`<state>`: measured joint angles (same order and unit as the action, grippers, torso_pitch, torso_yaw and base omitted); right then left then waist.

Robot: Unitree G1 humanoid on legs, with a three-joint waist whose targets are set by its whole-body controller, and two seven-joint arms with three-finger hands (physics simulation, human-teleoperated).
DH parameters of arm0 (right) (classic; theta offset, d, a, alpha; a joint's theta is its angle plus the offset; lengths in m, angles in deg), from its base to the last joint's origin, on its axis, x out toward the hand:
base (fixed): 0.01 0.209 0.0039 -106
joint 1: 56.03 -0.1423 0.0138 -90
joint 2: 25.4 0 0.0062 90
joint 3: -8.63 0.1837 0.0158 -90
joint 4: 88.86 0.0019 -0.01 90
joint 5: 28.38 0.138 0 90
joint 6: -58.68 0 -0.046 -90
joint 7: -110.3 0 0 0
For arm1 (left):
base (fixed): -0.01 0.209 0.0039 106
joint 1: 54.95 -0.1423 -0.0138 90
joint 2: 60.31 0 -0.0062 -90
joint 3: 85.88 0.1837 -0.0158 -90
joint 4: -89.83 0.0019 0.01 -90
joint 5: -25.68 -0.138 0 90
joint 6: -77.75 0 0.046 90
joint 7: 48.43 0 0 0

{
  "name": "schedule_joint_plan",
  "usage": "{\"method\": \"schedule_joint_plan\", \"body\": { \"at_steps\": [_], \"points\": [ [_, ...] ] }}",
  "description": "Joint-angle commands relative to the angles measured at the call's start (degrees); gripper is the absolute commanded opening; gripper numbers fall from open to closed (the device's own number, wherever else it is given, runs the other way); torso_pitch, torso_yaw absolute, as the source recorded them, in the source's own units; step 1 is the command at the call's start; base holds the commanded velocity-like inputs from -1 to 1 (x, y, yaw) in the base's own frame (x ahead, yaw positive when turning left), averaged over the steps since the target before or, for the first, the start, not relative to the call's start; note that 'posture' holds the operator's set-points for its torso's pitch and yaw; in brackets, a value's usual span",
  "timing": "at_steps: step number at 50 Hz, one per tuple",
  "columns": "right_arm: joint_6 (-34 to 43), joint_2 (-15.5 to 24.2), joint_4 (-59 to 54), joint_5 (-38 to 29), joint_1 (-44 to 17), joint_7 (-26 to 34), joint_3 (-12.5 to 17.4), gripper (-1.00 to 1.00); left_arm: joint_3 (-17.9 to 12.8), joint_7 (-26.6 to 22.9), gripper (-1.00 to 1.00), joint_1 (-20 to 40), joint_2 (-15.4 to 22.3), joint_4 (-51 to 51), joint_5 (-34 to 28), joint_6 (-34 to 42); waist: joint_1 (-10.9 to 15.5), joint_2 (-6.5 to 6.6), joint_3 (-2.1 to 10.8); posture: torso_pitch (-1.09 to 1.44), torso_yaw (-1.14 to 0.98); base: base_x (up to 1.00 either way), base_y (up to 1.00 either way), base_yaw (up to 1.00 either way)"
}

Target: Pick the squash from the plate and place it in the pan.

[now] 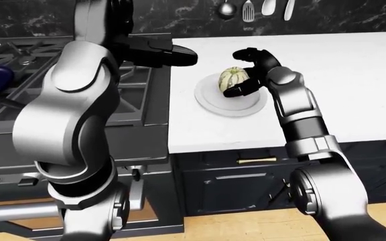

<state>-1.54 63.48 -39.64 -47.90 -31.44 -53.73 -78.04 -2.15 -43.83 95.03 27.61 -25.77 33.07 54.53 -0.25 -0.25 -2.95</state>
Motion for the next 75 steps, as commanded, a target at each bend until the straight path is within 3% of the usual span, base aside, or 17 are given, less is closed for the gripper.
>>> {"method": "schedule_joint_plan", "body": {
  "at_steps": [1,35,50,61,65,66,75],
  "points": [
    [-1.7,0.5,1.9,0.0,-2.4,-0.2,0.3,0.55,-0.4,0.1,1.00,1.8,0.4,-1.1,-0.3,-1.7,0.1,-0.03,1.79,0.00,0.00,0.00,0.00,0.00],
    [-2.2,-0.4,2.0,-0.8,-2.1,0.0,0.0,0.40,-0.2,-0.1,1.00,2.0,0.0,-1.5,-0.6,-1.2,0.0,-0.13,1.76,0.00,0.00,0.00,0.00,0.00],
    [-2.4,-0.4,1.6,-1.5,-2.6,0.2,-0.2,0.19,-0.1,-0.3,1.00,1.8,-0.2,-1.6,-0.7,-1.4,-0.1,-0.18,1.75,0.00,0.00,0.00,0.00,0.00],
    [-2.7,-0.5,1.7,-1.6,-2.4,0.2,-0.1,0.15,0.1,-0.3,1.00,1.9,-0.4,-2.0,-0.9,-1.1,-0.1,-0.25,1.72,0.00,0.00,0.00,0.00,0.00],
    [-2.7,-0.7,1.7,-1.6,-2.6,0.0,-0.1,0.04,0.1,-0.4,1.00,1.8,-0.4,-1.9,-0.9,-1.3,-0.1,-0.26,1.70,0.00,0.00,0.00,0.00,0.00],
    [-2.7,-0.7,1.7,-1.6,-2.7,0.0,-0.2,-0.10,0.0,-0.4,1.00,1.8,-0.4,-1.9,-0.9,-1.3,-0.1,-0.26,1.70,0.00,0.00,0.00,0.00,0.00],
    [-2.5,-0.9,1.7,-1.7,-3.3,-0.1,-0.2,-0.26,0.1,-0.5,1.00,2.0,-0.4,-2.0,-1.0,-1.1,-0.1,-0.24,1.63,0.00,0.00,0.00,0.00,0.00]
  ]
}}
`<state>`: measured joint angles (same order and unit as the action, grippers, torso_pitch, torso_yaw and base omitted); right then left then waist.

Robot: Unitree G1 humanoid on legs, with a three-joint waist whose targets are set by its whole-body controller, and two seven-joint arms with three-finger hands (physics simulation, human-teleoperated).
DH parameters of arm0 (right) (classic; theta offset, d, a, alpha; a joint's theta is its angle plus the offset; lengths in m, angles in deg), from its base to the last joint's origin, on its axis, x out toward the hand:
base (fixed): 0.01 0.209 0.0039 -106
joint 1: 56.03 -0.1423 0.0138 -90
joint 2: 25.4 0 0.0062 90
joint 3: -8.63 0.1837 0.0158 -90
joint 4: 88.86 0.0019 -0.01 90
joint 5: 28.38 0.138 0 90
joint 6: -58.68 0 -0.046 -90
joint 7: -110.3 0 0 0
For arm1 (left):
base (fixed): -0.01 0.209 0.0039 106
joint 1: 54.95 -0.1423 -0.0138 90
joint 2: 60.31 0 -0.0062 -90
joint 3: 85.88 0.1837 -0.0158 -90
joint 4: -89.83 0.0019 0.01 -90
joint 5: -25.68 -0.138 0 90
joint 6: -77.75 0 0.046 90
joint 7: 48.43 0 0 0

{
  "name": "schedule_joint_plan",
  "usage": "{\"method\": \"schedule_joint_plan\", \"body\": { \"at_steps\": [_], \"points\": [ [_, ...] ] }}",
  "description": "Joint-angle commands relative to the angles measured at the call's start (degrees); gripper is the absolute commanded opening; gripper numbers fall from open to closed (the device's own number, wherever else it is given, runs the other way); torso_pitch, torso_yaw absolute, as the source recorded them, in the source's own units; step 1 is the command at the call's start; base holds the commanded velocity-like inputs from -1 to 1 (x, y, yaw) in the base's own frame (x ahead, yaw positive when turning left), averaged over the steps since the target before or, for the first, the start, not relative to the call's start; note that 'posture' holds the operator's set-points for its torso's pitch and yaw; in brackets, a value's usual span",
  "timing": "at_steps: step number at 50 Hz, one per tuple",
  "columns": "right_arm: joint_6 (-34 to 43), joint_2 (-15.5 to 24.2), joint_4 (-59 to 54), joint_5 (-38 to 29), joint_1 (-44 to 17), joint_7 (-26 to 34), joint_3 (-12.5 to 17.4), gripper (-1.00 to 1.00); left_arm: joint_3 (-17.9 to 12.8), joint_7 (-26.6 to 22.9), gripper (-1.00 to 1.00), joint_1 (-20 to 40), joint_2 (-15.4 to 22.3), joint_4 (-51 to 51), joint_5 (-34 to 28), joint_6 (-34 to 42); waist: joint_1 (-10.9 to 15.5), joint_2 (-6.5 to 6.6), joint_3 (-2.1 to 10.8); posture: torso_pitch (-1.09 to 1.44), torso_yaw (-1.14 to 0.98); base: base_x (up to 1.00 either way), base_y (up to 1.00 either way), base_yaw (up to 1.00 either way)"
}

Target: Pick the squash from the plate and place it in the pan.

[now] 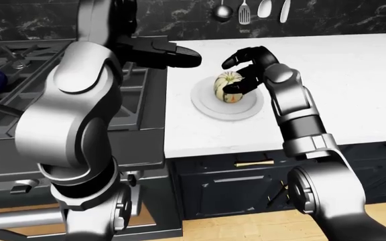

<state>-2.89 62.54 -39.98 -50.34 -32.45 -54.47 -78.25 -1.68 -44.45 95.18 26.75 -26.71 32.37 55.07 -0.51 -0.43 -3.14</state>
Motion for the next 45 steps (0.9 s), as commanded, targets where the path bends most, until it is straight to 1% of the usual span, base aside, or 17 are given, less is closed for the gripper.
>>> {"method": "schedule_joint_plan", "body": {
  "at_steps": [1,6,9,20,24,25,27,29,30,45],
  "points": [
    [-1.2,0.0,2.0,0.8,-2.4,0.6,0.0,-0.29,-0.4,0.1,1.00,1.8,0.4,-0.9,-0.3,-1.7,0.2,-0.06,1.82,0.00,0.00,0.00,0.00,0.00],
    [-0.8,0.2,2.5,0.7,-3.1,0.8,0.0,-0.32,-0.4,0.0,1.00,1.7,0.4,-1.0,-0.3,-1.8,0.1,-0.04,1.76,0.00,0.00,0.00,0.00,0.00],
    [-0.5,0.4,3.1,0.7,-3.9,0.8,0.0,-0.36,-0.3,0.0,1.00,1.7,0.3,-1.1,-0.3,-1.7,0.1,-0.01,1.70,0.00,0.00,0.00,0.00,0.00],
    [2.3,0.8,6.7,-0.3,-5.8,2.2,-0.1,-0.60,-0.4,0.1,1.00,1.7,0.2,-1.3,-0.4,-1.5,0.2,0.14,1.37,0.00,0.00,0.00,0.00,0.00],
    [3.0,0.7,8.1,-0.6,-5.8,2.6,-0.2,-0.71,-0.4,0.1,1.00,1.8,0.2,-1.3,-0.3,-1.4,0.2,0.17,1.30,0.00,0.00,0.00,0.00,0.00],
    [3.2,0.7,8.5,-0.7,-5.8,2.7,-0.2,-0.80,-0.5,0.1,1.00,1.9,0.2,-1.3,-0.3,-1.4,0.2,0.16,1.30,0.00,0.00,0.00,0.00,0.00],
    [3.5,0.7,9.1,-0.8,-5.9,2.9,-0.2,-0.84,-0.4,0.1,1.00,1.9,0.3,-1.3,-0.3,-1.3,0.2,0.17,1.31,0.00,0.00,0.00,0.00,0.00],
    [4.4,0.5,10.5,-1.0,-5.8,3.2,-0.3,-0.98,-0.5,0.1,1.00,2.0,0.3,-1.4,-0.2,-1.2,0.2,0.17,1.33,0.00,0.00,0.00,0.00,0.00],
    [4.5,0.5,10.9,-1.0,-5.8,3.3,-0.3,-1.00,-0.5,0.1,1.00,2.0,0.3,-1.3,-0.2,-1.3,0.2,0.18,1.33,0.00,0.00,0.00,0.00,0.00],
    [8.6,-0.2,19.9,-1.6,-4.5,4.6,-0.3,-1.00,-0.3,0.3,1.00,1.9,0.2,-1.7,-0.2,-1.1,0.3,0.31,1.32,0.00,0.00,0.00,0.00,0.00]
  ]
}}
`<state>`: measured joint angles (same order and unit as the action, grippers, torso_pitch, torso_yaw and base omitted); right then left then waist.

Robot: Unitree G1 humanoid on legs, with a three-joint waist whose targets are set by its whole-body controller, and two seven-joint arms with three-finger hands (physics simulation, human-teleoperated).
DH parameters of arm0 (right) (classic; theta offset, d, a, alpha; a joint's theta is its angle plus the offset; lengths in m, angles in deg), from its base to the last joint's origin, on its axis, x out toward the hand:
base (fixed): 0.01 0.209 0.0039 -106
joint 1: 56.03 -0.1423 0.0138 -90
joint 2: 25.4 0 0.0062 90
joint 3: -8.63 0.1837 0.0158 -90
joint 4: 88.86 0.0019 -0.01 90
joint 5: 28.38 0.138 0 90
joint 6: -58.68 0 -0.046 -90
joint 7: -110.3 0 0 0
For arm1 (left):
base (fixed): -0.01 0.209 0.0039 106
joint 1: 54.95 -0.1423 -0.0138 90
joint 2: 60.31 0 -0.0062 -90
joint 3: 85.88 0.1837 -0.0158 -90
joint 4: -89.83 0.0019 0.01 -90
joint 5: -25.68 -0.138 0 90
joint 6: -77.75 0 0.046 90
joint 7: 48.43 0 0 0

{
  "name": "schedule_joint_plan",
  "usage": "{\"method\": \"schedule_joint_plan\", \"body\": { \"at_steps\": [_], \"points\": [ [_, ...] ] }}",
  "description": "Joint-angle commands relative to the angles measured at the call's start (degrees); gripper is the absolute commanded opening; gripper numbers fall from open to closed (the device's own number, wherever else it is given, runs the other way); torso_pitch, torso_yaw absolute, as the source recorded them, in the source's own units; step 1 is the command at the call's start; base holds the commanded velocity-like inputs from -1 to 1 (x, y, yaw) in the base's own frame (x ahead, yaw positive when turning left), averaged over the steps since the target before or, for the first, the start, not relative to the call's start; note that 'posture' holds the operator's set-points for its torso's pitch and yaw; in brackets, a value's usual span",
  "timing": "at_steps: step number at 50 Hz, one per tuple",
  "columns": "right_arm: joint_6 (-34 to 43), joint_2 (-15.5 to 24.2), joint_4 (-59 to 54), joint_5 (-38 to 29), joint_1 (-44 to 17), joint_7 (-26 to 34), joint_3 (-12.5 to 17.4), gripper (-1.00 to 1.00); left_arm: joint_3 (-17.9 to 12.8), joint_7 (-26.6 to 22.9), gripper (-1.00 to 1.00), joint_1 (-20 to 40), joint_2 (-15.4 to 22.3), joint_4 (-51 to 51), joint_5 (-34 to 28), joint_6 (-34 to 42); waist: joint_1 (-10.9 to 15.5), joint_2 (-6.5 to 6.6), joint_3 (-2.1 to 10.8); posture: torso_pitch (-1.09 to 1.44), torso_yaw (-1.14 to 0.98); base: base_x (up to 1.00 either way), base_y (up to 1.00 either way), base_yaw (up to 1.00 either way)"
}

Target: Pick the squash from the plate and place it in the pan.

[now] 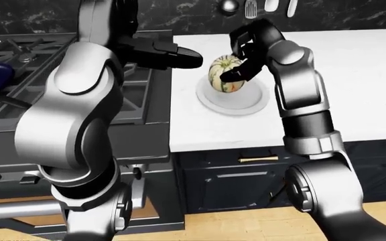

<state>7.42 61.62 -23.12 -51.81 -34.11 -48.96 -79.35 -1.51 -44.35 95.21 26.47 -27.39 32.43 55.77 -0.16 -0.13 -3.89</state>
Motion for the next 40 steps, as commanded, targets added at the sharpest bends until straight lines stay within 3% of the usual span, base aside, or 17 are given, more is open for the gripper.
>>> {"method": "schedule_joint_plan", "body": {
  "at_steps": [1,9,21,40],
  "points": [
    [-1.4,0.7,3.4,-0.2,-2.9,-0.8,0.8,-1.00,-0.5,0.1,1.00,1.8,0.5,-0.9,-0.3,-1.8,0.0,0.00,2.07,0.00,0.00,0.00,0.00,0.00],
    [-0.2,0.1,8.5,1.1,-3.4,-1.9,1.7,-1.00,-0.7,0.2,1.00,2.1,0.5,-1.0,-0.1,-1.6,0.0,0.05,2.07,0.00,0.00,0.00,0.00,0.00],
    [1.2,0.4,18.7,7.8,0.7,-7.3,2.9,-1.00,-1.4,0.7,1.00,2.7,1.0,-1.7,0.5,-0.8,0.1,-0.14,2.06,0.00,0.00,0.00,0.00,0.00],
    [5.2,3.7,31.0,7.9,4.4,-9.5,3.6,-1.00,-2.6,2.6,1.00,4.0,2.6,-1.9,2.8,-0.2,0.1,-0.32,1.65,0.00,0.00,0.00,0.00,0.00]
  ]
}}
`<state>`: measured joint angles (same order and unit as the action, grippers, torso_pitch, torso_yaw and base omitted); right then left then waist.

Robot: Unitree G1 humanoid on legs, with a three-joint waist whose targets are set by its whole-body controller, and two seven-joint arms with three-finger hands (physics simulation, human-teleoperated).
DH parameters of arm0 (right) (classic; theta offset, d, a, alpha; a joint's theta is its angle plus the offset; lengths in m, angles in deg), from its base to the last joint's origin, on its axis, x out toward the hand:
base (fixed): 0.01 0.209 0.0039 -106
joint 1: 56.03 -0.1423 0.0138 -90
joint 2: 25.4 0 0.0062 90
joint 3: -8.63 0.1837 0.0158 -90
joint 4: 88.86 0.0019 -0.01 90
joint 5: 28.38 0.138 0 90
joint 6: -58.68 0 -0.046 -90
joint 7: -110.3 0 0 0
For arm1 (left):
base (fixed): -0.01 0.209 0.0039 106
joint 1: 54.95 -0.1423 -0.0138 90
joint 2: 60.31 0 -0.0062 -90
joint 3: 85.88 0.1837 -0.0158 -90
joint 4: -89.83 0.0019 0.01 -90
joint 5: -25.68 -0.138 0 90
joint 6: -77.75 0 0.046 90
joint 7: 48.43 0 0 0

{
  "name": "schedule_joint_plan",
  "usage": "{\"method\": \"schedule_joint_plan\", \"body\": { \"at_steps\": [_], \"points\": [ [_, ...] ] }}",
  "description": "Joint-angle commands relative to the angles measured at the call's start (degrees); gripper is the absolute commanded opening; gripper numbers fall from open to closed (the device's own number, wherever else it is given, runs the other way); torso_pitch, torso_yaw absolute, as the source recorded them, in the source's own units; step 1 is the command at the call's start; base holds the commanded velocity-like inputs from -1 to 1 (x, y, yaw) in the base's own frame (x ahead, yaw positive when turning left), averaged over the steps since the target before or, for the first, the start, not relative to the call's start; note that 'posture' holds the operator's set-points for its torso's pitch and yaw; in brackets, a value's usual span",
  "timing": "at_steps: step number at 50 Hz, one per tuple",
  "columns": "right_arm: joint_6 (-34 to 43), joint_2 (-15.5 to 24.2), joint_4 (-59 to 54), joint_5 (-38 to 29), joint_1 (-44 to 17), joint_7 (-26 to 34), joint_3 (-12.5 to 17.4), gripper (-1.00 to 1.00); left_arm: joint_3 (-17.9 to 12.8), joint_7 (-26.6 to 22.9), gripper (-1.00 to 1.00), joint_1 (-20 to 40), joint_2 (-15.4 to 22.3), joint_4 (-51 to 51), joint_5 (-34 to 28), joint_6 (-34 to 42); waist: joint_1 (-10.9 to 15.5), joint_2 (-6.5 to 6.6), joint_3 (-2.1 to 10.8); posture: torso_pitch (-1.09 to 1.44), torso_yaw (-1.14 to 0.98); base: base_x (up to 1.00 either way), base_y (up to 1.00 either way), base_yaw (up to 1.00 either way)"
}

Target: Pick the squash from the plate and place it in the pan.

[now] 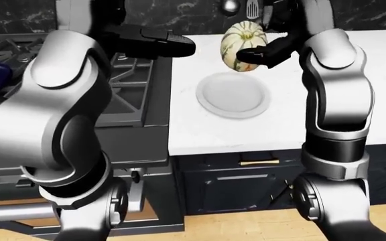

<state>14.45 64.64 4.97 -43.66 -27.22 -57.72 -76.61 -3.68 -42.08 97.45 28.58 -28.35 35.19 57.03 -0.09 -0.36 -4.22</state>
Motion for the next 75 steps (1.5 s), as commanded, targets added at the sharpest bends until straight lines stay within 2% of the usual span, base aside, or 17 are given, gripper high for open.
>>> {"method": "schedule_joint_plan", "body": {
  "at_steps": [1,25,26,31,33,35,37,39,49,52,53,54,56,63,65,66,75],
  "points": [
    [-1.6,0.8,3.4,-0.3,-2.3,-0.7,0.9,-1.00,-0.5,0.4,1.00,1.8,0.6,-0.9,0.2,-1.5,0.0,-0.09,1.97,0.00,0.00,0.00,0.00,0.00],
    [2.3,2.2,13.3,-1.0,2.1,-0.5,1.4,-1.00,-0.8,2.1,1.00,2.3,2.0,-1.3,2.6,-0.8,-0.1,-0.02,1.83,0.00,0.00,0.00,0.00,0.00],
    [2.3,2.1,13.3,-1.1,2.2,-0.4,1.3,-1.00,-0.8,2.1,1.00,2.2,2.0,-1.3,2.6,-0.8,-0.1,0.23,3.18,0.00,0.00,0.00,0.09,0.00],
    [1.7,1.8,13.0,-1.3,2.4,-0.4,1.4,-1.00,-0.7,2.1,1.00,2.1,1.9,-1.3,2.6,-0.9,0.4,0.10,3.20,0.00,0.00,0.00,0.15,0.00],
    [1.7,1.9,12.9,-1.4,2.3,-0.4,1.4,-1.00,-0.6,2.1,1.00,2.1,1.9,-1.3,2.6,-1.0,0.4,1.12,3.39,0.00,0.00,0.00,0.18,0.00],
    [2.0,2.0,12.9,-1.5,1.9,-0.2,1.3,-1.00,-0.7,2.1,1.00,2.1,1.9,-1.3,2.7,-0.9,0.0,3.52,3.41,0.00,0.00,0.00,0.19,0.00],
    [1.8,2.0,12.9,-1.5,2.0,-0.1,1.5,-1.00,-0.7,2.1,1.00,2.1,1.9,-1.3,2.7,-1.0,0.1,3.24,3.32,0.00,0.00,0.00,0.19,0.00],
    [1.9,2.0,13.0,-1.6,2.0,-0.1,1.4,-1.00,-0.6,2.1,1.00,2.0,1.9,-1.3,2.6,-1.1,-0.1,4.11,2.85,0.00,0.00,0.00,0.18,0.00],
    [1.8,2.0,12.9,-1.6,1.6,0.0,1.5,-1.00,-0.4,2.1,1.00,2.0,1.7,-1.3,2.5,-1.1,-0.4,0.04,2.87,0.00,0.00,0.00,0.18,0.00],
    [1.7,1.7,12.9,-1.6,1.8,-0.3,1.4,-1.00,-0.5,2.1,1.00,2.2,1.7,-1.4,2.5,-0.8,-0.2,-2.80,3.31,0.00,0.00,0.00,0.18,0.00],
    [1.9,1.6,13.0,-1.6,1.7,-0.3,1.3,-1.00,-0.6,2.1,1.00,2.2,1.7,-1.5,2.5,-0.7,0.3,-3.01,3.75,0.00,0.00,0.00,0.19,0.00],
    [1.8,1.7,13.1,-1.6,1.8,-0.2,1.3,-1.00,-0.6,2.1,1.00,2.3,1.7,-1.6,2.5,-0.6,-0.2,-1.90,3.39,0.00,0.00,0.00,0.18,0.00],
    [1.8,1.7,13.3,-1.5,2.0,-0.2,1.5,-1.00,-0.5,2.2,1.00,2.3,1.7,-1.9,2.6,-0.4,0.3,-2.90,3.65,0.00,0.00,0.00,0.18,0.00],
    [1.4,1.3,13.0,-1.6,2.2,-0.4,1.2,-1.00,-0.6,2.1,1.00,2.3,1.7,-1.9,2.5,-0.4,0.5,0.24,2.77,0.00,0.00,0.00,0.18,0.00],
    [1.6,1.3,13.2,-1.7,2.3,-0.3,1.1,-1.00,-0.5,2.1,1.00,2.3,1.6,-1.9,2.5,-0.4,0.0,2.65,3.00,0.00,0.00,0.00,0.19,0.00],
    [1.5,1.3,13.2,-1.7,2.3,-0.3,1.1,-1.00,-0.6,2.2,1.00,2.3,1.6,-2.0,2.6,-0.3,-0.2,4.72,3.48,0.00,0.00,0.00,0.25,0.00],
    [1.4,1.4,13.1,-1.5,2.1,-0.2,1.4,-1.00,-0.5,2.1,1.00,2.1,1.6,-1.8,2.6,-0.6,-0.3,0.56,2.73,0.00,0.00,0.00,0.24,0.00]
  ]
}}
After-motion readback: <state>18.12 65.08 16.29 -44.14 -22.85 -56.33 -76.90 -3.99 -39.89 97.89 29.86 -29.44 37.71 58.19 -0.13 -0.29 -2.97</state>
